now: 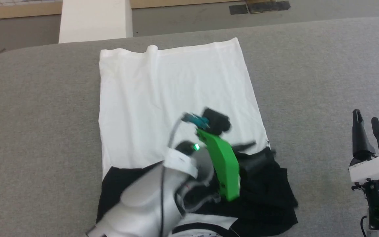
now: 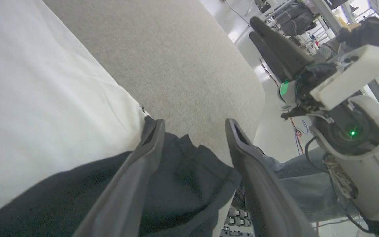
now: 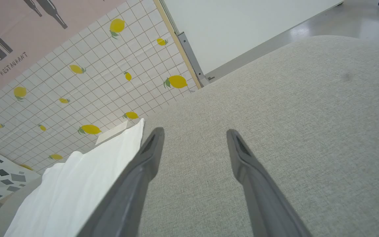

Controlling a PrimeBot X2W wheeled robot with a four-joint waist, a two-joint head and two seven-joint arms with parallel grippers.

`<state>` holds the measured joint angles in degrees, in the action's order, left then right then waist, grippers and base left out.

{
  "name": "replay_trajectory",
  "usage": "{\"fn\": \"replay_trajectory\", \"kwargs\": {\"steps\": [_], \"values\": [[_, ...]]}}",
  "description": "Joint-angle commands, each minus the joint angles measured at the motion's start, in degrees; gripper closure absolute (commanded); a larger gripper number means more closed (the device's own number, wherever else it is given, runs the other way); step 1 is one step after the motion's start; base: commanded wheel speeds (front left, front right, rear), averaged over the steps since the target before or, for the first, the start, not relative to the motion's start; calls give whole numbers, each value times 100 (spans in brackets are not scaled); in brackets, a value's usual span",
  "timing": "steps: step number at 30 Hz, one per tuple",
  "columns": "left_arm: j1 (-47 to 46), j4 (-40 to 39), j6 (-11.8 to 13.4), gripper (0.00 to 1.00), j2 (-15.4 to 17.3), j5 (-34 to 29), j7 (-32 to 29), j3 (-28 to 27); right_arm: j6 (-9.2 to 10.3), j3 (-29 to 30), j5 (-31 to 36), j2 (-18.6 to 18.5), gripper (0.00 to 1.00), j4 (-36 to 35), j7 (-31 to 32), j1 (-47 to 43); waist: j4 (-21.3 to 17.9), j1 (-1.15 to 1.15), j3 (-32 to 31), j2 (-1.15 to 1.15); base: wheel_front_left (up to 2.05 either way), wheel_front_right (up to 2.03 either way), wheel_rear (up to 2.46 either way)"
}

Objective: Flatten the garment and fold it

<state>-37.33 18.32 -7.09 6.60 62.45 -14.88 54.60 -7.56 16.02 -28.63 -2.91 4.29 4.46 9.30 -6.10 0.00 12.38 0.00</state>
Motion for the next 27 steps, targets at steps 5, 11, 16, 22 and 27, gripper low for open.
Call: {"fn": "replay_trajectory", "kwargs": {"steps": [5,11,16,22,27], "values": [[-352,-155,163,0,412,-8,820,-847,8,-116,64,3,0,23,49,50,304,0,-292,0,0,0,0],[-323,-15,648,0,1173,-539,2040,-1640,8,-213,146,3,0,11,179,55,521,0,-465,0,0,0,0],[-1,263,1086,0,1811,-979,2795,-2110,8,-268,219,3,0,0,310,63,647,0,-555,0,0,0,0],[654,152,1425,0,2195,-1326,2978,-2707,8,-328,350,3,0,-21,458,95,713,0,-585,0,0,0,0],[1270,-478,1464,0,2200,-1779,2985,-3555,8,-282,533,3,0,93,676,292,730,0,-472,0,0,0,0]]}}
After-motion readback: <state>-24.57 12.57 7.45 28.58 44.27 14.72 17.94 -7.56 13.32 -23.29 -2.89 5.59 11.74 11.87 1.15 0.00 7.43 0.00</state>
